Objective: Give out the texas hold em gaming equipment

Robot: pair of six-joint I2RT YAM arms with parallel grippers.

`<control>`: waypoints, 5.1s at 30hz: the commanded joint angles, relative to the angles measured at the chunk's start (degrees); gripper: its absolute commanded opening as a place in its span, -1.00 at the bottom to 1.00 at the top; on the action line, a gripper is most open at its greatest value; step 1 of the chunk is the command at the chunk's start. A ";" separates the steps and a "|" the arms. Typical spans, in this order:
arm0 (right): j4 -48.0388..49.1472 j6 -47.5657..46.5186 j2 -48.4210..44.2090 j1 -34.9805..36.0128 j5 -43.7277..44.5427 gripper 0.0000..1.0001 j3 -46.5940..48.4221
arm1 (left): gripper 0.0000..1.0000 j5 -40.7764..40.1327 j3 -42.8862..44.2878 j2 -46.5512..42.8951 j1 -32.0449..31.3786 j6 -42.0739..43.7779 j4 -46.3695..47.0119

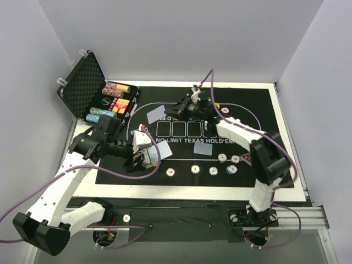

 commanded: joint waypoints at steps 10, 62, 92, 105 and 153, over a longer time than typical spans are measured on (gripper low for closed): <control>6.48 3.30 29.14 4.37 2.73 -1.00 21.23 | -1.00 3.29 2.88 -0.73 0.92 -0.22 0.70; -4.17 -3.82 -24.99 15.44 2.04 0.68 -18.04 | -1.00 1.80 -0.99 -0.90 1.53 -1.10 2.54; -8.03 -3.81 -29.12 13.16 0.89 -1.00 -23.14 | -1.00 -0.14 -0.02 1.56 1.53 -1.45 4.39; -11.02 -4.95 -32.73 -0.70 -3.67 -1.00 -21.82 | -1.00 0.21 0.06 1.56 1.53 -1.45 4.13; -37.65 -23.14 34.69 -24.11 10.29 -0.56 38.04 | -1.00 3.11 0.86 1.91 3.20 -1.27 2.46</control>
